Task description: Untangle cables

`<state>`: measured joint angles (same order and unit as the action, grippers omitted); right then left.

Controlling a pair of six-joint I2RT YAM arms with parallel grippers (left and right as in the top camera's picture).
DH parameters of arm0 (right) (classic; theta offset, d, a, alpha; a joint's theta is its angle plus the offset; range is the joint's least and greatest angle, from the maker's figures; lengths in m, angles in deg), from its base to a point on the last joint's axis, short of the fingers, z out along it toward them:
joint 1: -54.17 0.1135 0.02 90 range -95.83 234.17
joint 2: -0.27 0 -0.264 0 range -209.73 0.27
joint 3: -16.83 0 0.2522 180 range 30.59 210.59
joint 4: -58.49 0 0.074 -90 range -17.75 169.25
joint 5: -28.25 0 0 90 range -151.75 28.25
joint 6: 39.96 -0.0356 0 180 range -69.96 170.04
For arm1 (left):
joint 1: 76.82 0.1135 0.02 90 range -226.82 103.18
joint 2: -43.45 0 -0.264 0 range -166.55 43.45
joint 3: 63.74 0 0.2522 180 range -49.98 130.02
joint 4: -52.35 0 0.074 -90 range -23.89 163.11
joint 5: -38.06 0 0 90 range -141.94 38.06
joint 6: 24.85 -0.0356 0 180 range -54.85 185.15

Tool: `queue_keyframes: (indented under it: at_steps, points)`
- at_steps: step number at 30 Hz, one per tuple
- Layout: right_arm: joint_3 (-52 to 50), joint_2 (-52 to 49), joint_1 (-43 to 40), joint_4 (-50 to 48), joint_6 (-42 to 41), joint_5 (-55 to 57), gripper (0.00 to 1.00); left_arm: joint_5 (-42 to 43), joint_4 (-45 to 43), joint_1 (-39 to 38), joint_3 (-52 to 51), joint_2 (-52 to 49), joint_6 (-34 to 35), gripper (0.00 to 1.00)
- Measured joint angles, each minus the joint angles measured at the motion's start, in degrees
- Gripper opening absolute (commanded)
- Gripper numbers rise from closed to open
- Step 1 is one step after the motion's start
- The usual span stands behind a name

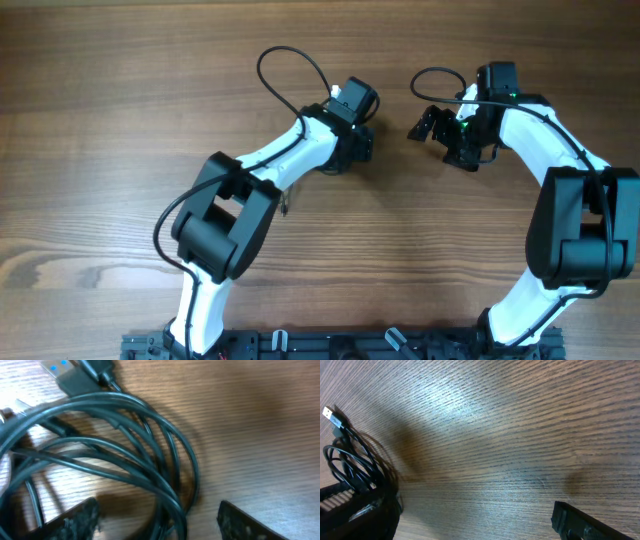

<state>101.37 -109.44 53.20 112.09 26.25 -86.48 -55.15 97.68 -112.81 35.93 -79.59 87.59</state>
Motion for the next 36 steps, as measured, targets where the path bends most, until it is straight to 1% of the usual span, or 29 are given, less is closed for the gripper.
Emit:
queue_keyframes:
  at_steps: [2, 4, 5, 6, 7, 8, 9, 10, 11, 13, 15, 16, 18, 23, 26, 30, 32, 35, 36]
  points:
    - [0.00, 0.00, 0.00, 0.00, 0.02, 0.00, 1.00, -0.61, -1.60, -0.74, 0.00, -0.33, 0.20, 0.72]
    - [0.00, 0.00, 0.00, 0.02, 0.02, 0.00, 1.00, -1.49, -3.02, -1.55, 0.15, -0.76, 0.26, 0.64]
    - [0.00, 0.00, 0.00, 0.02, 0.02, 0.02, 1.00, -2.19, -3.72, -1.84, 0.26, -1.05, 0.33, 0.57]
    - [0.00, 0.00, 0.07, 0.02, 0.02, 0.02, 1.00, -3.02, -4.26, -1.97, 0.33, -1.27, 0.39, 0.56]
    - [0.00, 0.00, 0.17, 0.04, 0.02, 0.17, 1.00, -3.91, -4.70, -2.12, 0.44, -1.53, 0.37, 0.56]
    - [0.00, 0.00, 0.39, 0.04, 0.02, 0.31, 1.00, -5.01, -4.92, -2.16, 0.50, -1.70, 0.55, 0.59]
    - [0.00, 0.00, 0.74, 0.04, 0.02, 0.39, 1.00, -5.88, -5.09, -2.19, 0.52, -1.84, 0.59, 0.65]
    - [0.00, 0.00, 1.18, 0.04, 0.02, 0.39, 1.00, -6.43, -5.18, -2.19, 0.52, -1.90, 0.66, 0.64]
    - [0.00, 0.00, 1.75, 0.04, 0.02, 0.42, 1.00, -6.88, -5.27, -2.16, 0.52, -1.95, 0.76, 0.59]
    - [0.00, 0.00, 2.82, 0.04, 0.02, 0.39, 1.00, -7.45, -5.03, -2.23, 0.55, -1.99, 0.59, 0.45]
    - [0.00, 0.00, 3.19, 0.02, 0.02, 0.39, 1.00, -7.74, -4.76, -2.23, 0.55, -2.01, 0.37, 0.18]
    - [0.00, 0.00, 3.26, 0.02, 0.02, 0.42, 1.00, -7.80, -4.81, -2.23, 0.55, -2.01, 0.57, 0.09]
    - [0.00, 0.00, 3.26, 0.02, 0.02, 0.63, 1.00, -7.91, -5.11, -2.21, 0.55, -2.10, 0.42, 0.04]
    - [0.00, 0.00, 3.26, -0.02, 0.28, 1.29, 1.00, -7.04, -4.09, -1.75, 1.09, -2.12, 0.55, 0.04]
    - [0.00, 0.00, 3.26, -0.46, 0.76, 1.46, 1.00, 0.46, -1.79, 1.18, 1.16, -0.50, 0.55, 0.04]
    - [0.00, 0.00, 3.23, -0.90, 2.45, 0.83, 1.00, 18.03, -2.05, 8.79, 1.16, 5.51, 0.57, 0.04]
    - [0.00, 0.00, 2.82, -1.55, 4.83, -2.36, 1.00, 30.95, -3.74, 14.25, 1.22, 8.02, 0.57, 0.04]
    - [0.00, 0.00, 0.98, -2.40, 8.81, -10.25, 1.00, 44.28, -4.85, 20.79, 1.38, 8.61, 0.57, 0.04]
    - [0.00, 0.00, 0.22, -2.64, 10.14, -13.18, 0.99, 47.45, -4.85, 22.49, 1.38, 8.61, 0.55, 0.04]
